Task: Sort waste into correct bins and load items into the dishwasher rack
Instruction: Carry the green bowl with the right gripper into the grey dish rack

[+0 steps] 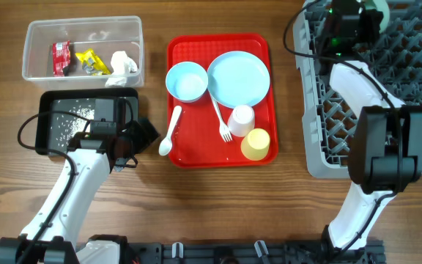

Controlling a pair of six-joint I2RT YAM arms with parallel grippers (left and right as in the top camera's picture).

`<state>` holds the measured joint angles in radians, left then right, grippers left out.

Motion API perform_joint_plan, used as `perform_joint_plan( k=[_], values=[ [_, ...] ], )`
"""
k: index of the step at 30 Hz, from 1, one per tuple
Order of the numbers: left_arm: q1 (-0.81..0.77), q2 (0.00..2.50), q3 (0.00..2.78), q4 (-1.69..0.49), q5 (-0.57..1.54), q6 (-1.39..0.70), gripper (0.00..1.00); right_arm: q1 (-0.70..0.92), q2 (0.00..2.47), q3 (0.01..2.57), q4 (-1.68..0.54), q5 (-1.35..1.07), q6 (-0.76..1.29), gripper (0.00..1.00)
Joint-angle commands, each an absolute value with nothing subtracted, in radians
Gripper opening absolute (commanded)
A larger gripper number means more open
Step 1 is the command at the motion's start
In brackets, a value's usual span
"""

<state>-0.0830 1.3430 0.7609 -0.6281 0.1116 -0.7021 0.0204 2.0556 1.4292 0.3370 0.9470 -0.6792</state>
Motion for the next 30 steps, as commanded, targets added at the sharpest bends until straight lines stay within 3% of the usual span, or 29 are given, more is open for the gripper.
perform_joint_plan(
  k=[1, 13, 30],
  values=[
    [-0.083, 1.345, 0.756, -0.628, 0.123, -0.715, 1.00, 0.042, 2.071, 1.431, 0.340, 0.957, -0.681, 0.04],
    [-0.083, 1.345, 0.756, -0.628, 0.123, -0.715, 1.00, 0.020, 2.072, 1.431, 0.333, 0.958, -0.678, 0.04],
    [-0.083, 1.345, 0.756, -0.628, 0.123, -0.715, 1.00, 0.028, 2.072, 1.431, 0.152, 0.957, -0.574, 0.04]
  ],
)
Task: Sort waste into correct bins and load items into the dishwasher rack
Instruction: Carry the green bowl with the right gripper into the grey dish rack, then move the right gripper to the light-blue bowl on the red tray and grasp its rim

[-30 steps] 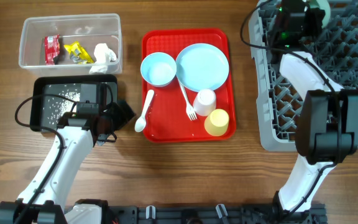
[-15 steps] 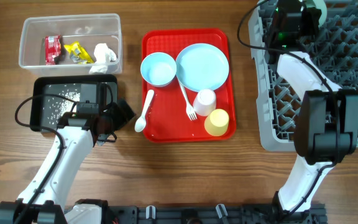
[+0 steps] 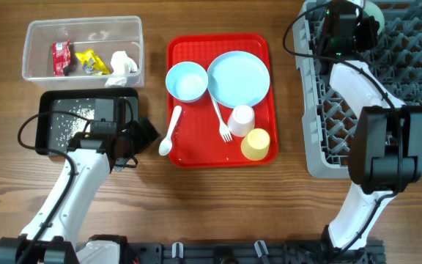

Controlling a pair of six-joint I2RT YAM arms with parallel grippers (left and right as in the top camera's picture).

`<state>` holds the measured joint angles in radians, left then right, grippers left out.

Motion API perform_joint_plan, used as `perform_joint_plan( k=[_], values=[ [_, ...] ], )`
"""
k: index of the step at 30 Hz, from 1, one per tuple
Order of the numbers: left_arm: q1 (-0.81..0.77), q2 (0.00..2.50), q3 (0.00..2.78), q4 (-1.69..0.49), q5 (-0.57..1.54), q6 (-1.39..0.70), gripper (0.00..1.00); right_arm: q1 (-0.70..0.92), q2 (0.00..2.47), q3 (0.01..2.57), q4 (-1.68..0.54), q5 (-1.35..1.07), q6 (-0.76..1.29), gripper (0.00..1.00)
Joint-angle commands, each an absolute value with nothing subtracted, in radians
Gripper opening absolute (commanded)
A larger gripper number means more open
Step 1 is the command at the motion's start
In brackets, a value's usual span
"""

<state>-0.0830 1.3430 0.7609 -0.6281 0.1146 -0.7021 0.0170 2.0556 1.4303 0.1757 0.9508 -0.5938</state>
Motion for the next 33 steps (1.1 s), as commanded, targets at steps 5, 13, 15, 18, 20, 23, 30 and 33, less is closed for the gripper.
perform_joint_plan(
  k=[5, 13, 15, 18, 20, 23, 30, 33],
  values=[
    [-0.083, 1.345, 0.756, -0.628, 0.123, -0.715, 1.00, 0.065, 2.072, 1.431, 0.117, 0.957, -0.575, 0.04],
    [-0.083, 1.345, 0.756, -0.628, 0.123, -0.715, 1.00, 0.164, 2.072, 1.431, -0.057, 0.957, -0.572, 0.27],
    [-0.083, 1.345, 0.756, -0.628, 0.123, -0.715, 1.00, 0.175, 2.072, 1.431, -0.109, 0.957, -0.570, 0.33],
    [-0.083, 1.345, 0.756, -0.628, 0.123, -0.715, 1.00, 0.184, 2.072, 1.431, -0.173, 0.972, -0.525, 0.46],
    [-0.083, 1.345, 0.756, -0.628, 0.123, -0.715, 1.00, 0.194, 2.072, 1.431, -0.204, 0.973, -0.512, 0.53],
    [-0.083, 1.345, 0.756, -0.628, 0.123, -0.715, 1.00, 0.223, 2.072, 1.431, -0.230, 0.976, -0.512, 0.62],
    [-0.083, 1.345, 0.756, -0.628, 0.123, -0.715, 1.00, 0.298, 2.032, 1.433, -0.167, 0.999, -0.441, 0.75],
    [-0.083, 1.345, 0.756, -0.628, 0.123, -0.715, 1.00, 0.331, 1.983, 1.433, -0.146, 0.998, -0.384, 0.79]
  ],
)
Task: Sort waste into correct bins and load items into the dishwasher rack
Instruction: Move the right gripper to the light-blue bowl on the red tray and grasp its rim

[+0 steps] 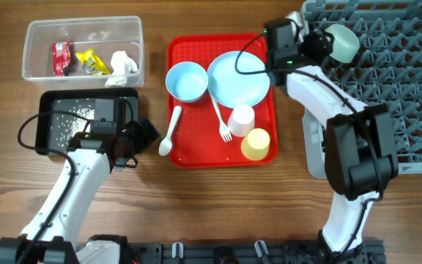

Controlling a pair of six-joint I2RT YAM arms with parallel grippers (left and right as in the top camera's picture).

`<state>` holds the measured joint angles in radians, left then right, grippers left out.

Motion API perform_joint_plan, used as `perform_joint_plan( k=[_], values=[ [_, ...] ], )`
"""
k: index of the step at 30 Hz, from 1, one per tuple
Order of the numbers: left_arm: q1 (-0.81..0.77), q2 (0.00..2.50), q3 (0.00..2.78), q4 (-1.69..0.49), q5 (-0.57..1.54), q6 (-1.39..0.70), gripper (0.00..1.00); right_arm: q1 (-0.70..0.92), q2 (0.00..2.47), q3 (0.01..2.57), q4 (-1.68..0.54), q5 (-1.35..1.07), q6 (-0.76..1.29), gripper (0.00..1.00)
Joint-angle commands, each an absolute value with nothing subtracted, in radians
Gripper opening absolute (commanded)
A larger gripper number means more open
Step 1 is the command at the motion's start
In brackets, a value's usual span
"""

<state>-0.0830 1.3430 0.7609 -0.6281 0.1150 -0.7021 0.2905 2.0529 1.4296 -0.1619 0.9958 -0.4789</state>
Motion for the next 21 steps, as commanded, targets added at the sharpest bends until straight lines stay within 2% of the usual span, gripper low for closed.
perform_joint_plan(
  k=[1, 4, 7, 8, 10, 13, 16, 21],
  values=[
    [-0.083, 1.345, 0.756, -0.628, 0.123, -0.715, 1.00, 0.343, 1.961, 1.433, -0.152, 0.997, -0.348, 0.81],
    [-0.083, 1.345, 0.756, -0.628, 0.123, -0.715, 1.00, 0.382, 1.896, 1.433, -0.241, 0.910, -0.233, 0.86],
    [-0.083, 1.345, 0.756, -0.628, 0.123, -0.715, 1.00, 0.426, 1.815, 1.433, -0.406, 0.640, -0.071, 0.86],
    [-0.083, 1.345, 0.756, -0.628, 0.123, -0.715, 1.00, 0.435, 1.791, 1.433, -0.452, 0.484, -0.017, 0.85],
    [-0.083, 1.345, 0.756, -0.628, 0.123, -0.715, 1.00, 0.439, 1.765, 1.433, -0.500, 0.129, 0.060, 0.77],
    [-0.083, 1.345, 0.756, -0.628, 0.123, -0.715, 1.00, 0.439, 1.769, 1.432, -0.493, -0.170, 0.200, 0.67],
    [-0.083, 1.345, 0.756, -0.628, 0.123, -0.715, 1.00, 0.451, 1.793, 1.432, -0.477, -0.226, 0.350, 0.65],
    [-0.083, 1.345, 0.756, -0.628, 0.123, -0.715, 1.00, 0.498, 1.847, 1.432, -0.457, -0.125, 0.405, 0.62]
  ],
)
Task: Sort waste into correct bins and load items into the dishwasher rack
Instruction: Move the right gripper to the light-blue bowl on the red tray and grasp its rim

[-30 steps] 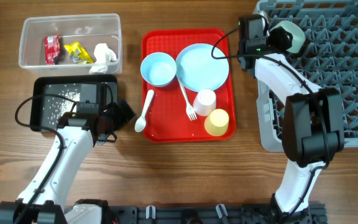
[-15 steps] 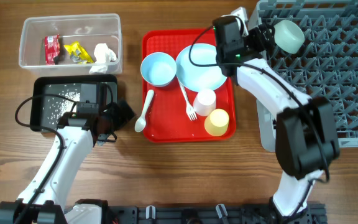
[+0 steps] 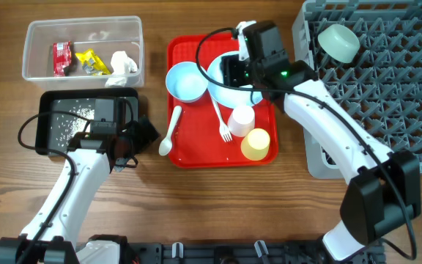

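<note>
My right gripper (image 3: 234,71) hangs over the pale blue plate (image 3: 222,94) on the red tray (image 3: 185,158), hiding most of it; its jaws look open and empty. Also on the tray are a blue bowl (image 3: 184,81), a white cup (image 3: 242,117), a yellow cup (image 3: 255,144), a white fork (image 3: 221,121) and a white spoon (image 3: 170,130). A pale green cup (image 3: 339,42) lies in the grey dishwasher rack (image 3: 387,110). My left gripper (image 3: 145,132) rests on the table left of the tray, apparently shut and empty.
A clear bin (image 3: 83,73) at the back left holds a red wrapper (image 3: 61,57), a yellow wrapper (image 3: 91,61) and crumpled white paper (image 3: 125,63). A black tray (image 3: 86,116) with white crumbs lies in front of it, next to my left arm.
My right gripper has moved left from beside the green cup at the rack's near-left corner to over the plate on the red tray. The cup stays in the rack. The left arm has not moved.
My right gripper was at the rack's far left corner with the green cup against it, and stayed there a second later. Then the cup lay free in the rack with the gripper beside it. Now the gripper is over the plate. The left arm stayed still throughout.
</note>
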Controlling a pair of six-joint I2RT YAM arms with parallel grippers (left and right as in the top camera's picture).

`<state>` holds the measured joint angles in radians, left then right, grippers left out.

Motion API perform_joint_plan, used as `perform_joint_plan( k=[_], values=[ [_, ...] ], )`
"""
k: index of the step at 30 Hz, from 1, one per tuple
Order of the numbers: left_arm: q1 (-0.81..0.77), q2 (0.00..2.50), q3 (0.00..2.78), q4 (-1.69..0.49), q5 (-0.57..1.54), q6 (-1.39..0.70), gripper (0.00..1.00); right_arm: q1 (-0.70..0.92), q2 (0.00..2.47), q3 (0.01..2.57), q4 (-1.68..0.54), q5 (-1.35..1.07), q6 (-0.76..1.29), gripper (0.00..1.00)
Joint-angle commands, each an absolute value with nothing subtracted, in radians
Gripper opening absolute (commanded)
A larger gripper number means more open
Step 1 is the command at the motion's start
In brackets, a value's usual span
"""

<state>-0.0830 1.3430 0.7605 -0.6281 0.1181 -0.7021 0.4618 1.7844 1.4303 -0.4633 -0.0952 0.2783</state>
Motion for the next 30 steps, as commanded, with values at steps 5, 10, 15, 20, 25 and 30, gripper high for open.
perform_joint_plan(
  k=[5, 10, 15, 20, 25, 30],
  values=[
    [-0.083, 1.345, 0.756, -0.628, 0.123, -0.715, 1.00, 0.561, 1.954, 1.432, -0.405, -0.033, 0.439, 0.54],
    [-0.083, 1.345, 0.756, -0.628, 0.123, -0.715, 1.00, 0.587, 2.035, 1.432, -0.353, -0.010, 0.479, 0.50],
    [-0.083, 1.345, 0.756, -0.628, 0.122, -0.715, 1.00, 0.586, 2.071, 1.432, -0.343, 0.007, 0.500, 0.44],
    [-0.083, 1.345, 0.756, -0.628, 0.123, -0.715, 1.00, 0.586, 2.075, 1.432, -0.310, 0.007, 0.500, 0.39],
    [-0.083, 1.345, 0.756, -0.628, 0.123, -0.715, 1.00, 0.586, 2.110, 1.431, -0.254, 0.007, 0.501, 0.33],
    [-0.083, 1.345, 0.756, -0.628, 0.122, -0.715, 1.00, 0.585, 2.130, 1.431, -0.247, 0.008, 0.527, 0.26]
  ],
)
